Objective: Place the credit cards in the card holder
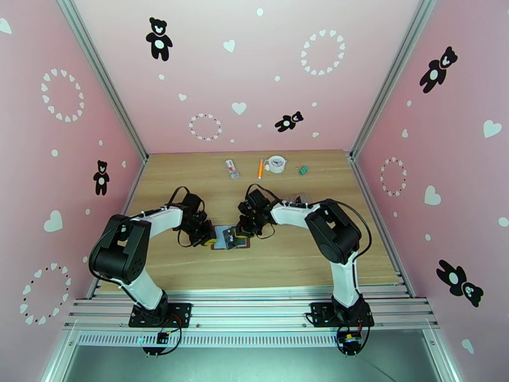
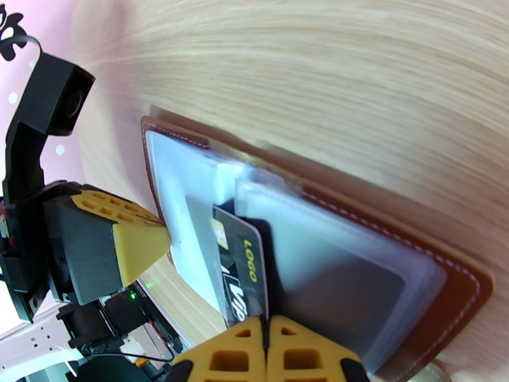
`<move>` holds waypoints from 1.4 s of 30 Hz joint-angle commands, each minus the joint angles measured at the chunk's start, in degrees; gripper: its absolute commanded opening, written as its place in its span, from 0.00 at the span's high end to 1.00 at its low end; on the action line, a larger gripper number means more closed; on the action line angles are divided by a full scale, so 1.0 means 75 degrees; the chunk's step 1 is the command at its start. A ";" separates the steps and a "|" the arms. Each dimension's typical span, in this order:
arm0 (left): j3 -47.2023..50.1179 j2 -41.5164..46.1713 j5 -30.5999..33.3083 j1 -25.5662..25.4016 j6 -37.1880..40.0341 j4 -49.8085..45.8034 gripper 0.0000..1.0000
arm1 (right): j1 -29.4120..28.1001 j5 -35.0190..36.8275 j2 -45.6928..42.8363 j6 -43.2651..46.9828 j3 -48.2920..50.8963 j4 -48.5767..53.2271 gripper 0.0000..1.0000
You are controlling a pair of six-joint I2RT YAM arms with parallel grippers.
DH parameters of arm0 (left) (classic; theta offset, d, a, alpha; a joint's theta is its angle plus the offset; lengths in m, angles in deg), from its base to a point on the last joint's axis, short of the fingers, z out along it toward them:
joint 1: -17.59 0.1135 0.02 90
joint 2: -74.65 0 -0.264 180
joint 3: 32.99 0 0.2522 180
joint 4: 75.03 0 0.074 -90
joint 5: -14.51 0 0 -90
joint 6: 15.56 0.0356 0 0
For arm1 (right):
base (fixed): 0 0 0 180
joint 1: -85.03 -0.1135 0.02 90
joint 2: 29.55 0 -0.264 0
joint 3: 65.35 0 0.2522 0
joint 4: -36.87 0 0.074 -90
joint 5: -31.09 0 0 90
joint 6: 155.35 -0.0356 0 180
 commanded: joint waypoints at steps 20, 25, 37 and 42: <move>0.0259 -0.0429 0.0349 0.0019 0.0131 -0.0080 0.92 | 0.0083 0.1003 -0.0171 -0.0895 0.0464 -0.0327 1.00; 0.0282 -0.0430 0.0288 0.0018 0.0116 -0.0044 0.92 | 0.0028 0.1130 -0.0277 -0.1151 0.0655 -0.0630 1.00; 0.0249 -0.0484 0.0185 0.0018 0.0116 0.0005 0.92 | -0.0347 0.1251 -0.0097 -0.1328 0.0563 -0.0748 1.00; 0.0225 -0.0525 0.0176 0.0018 0.0127 0.0005 0.92 | -0.0498 0.1200 0.0015 -0.1282 0.0402 -0.0677 1.00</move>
